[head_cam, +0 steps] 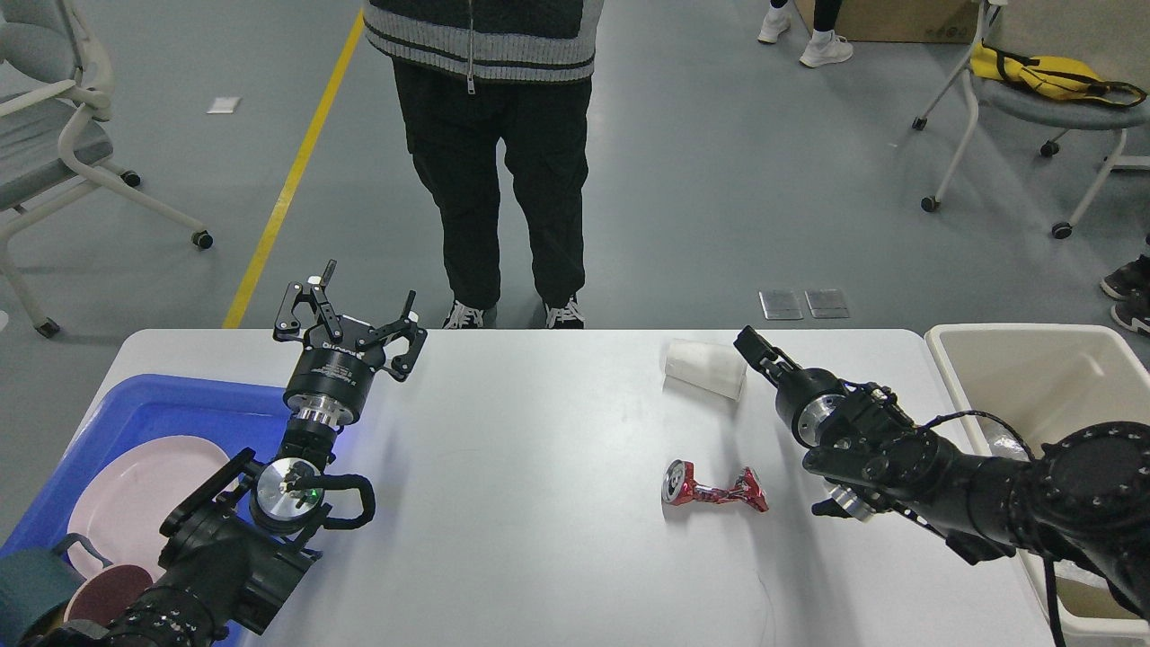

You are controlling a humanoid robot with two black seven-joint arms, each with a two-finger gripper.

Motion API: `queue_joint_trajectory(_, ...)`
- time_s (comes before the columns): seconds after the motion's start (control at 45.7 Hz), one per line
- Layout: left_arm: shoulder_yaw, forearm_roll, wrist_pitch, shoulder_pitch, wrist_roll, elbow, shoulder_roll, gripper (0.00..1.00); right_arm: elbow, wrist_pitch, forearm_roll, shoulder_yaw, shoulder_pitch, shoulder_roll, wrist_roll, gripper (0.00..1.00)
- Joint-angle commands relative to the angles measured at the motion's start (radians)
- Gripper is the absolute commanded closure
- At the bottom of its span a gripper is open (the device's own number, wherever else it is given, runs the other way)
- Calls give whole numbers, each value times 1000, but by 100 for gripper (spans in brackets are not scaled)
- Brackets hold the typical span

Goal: Tidy desktop

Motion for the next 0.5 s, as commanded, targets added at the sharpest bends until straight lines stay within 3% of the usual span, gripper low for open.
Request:
queue_joint_trajectory(0.0, 0, -1, 0, 0, 0, 0, 1, 3, -71, -12, -68, 0, -43, 22, 35, 10)
queue_joint_trajectory(0.131, 0, 0, 0, 0, 0, 0, 0, 3, -140, -7, -69, 0, -86, 70, 68, 10)
queue_joint_trajectory(0.482, 0, 0, 1, 0, 0, 0, 0, 3, -221, 2, -69, -3, -112, 154, 72, 18)
